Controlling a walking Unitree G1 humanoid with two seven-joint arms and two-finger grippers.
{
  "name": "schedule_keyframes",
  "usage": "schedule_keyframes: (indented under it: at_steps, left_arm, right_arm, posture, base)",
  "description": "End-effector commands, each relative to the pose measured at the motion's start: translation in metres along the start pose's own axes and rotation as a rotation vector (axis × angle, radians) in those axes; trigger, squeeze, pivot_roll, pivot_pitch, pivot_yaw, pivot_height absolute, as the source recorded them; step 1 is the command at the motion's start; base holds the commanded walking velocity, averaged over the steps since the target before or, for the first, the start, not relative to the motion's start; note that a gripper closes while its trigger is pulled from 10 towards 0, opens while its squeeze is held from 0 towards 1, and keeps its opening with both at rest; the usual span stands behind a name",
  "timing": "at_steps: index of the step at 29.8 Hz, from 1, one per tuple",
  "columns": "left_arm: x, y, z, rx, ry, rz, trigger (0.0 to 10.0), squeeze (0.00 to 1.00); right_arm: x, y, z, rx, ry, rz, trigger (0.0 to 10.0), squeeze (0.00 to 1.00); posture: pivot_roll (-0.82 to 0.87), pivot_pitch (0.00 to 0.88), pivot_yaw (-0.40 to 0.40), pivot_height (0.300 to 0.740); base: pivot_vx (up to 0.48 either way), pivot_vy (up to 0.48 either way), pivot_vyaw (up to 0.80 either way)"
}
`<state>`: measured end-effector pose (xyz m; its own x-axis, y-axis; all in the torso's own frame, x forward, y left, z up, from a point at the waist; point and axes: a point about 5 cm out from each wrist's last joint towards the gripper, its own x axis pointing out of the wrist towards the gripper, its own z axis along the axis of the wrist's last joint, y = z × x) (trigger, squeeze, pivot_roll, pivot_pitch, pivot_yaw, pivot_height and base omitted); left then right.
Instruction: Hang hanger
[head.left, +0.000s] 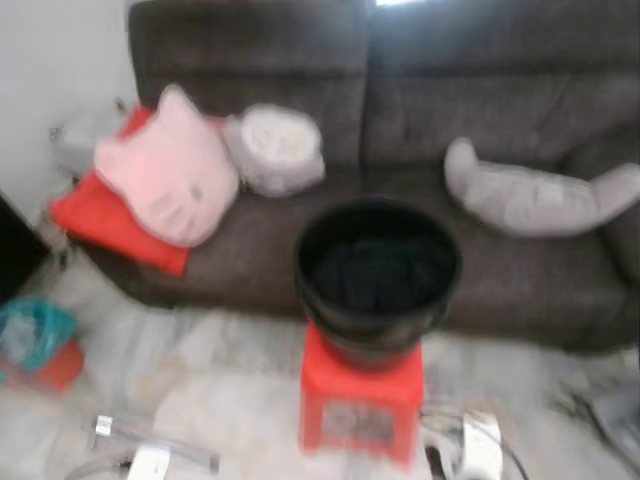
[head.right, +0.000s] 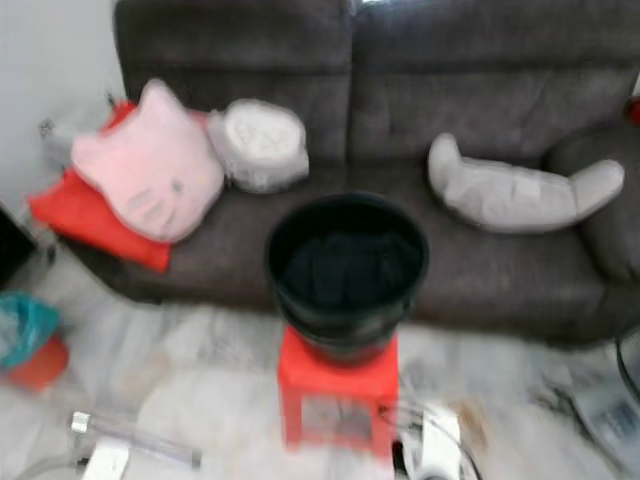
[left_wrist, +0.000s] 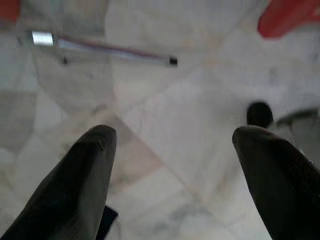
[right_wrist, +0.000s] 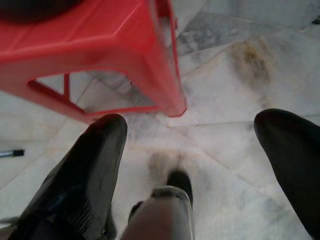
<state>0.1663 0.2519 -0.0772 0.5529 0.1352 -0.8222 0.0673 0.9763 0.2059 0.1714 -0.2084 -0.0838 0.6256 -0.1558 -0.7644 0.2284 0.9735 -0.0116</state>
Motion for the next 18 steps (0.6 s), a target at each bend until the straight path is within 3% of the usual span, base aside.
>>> schedule_keyframes:
  at_steps: [1,15,17,18]
  left_arm:
    - [-0.002,-0.005,-0.013,0.012,0.034,-0.01,10.0,0.0]
    - [-0.005,-0.012,-0.026,0.01,0.061,-0.008,10.0,0.0]
    - [-0.004,-0.014,-0.025,0.016,0.057,-0.009,10.0,0.0]
    - [-0.004,-0.015,-0.024,0.016,0.055,-0.01,10.0,0.0]
  right_arm:
    - [-0.002,-0.008,-0.002,0.003,-0.013,-0.018,10.0,0.0]
    - [-0.004,-0.017,0.005,-0.012,-0.122,-0.106,10.0,0.0]
    - [-0.023,-0.015,0.029,-0.103,-0.475,-0.115,10.0,0.0]
    - [-0.026,-0.015,0.031,-0.111,-0.504,-0.114,10.0,0.0]
  posture:
    - [-0.04,0.0,0.056,0.74]
    - [-0.06,0.0,0.033,0.74]
    - [-0.07,0.0,0.035,0.74]
    - [-0.07,0.0,0.036,0.74]
  base:
    - [0.0,0.0,0.0]
    - [0.0,0.0,0.0]
    - [0.0,0.0,0.0]
    - [0.0,0.0,0.0]
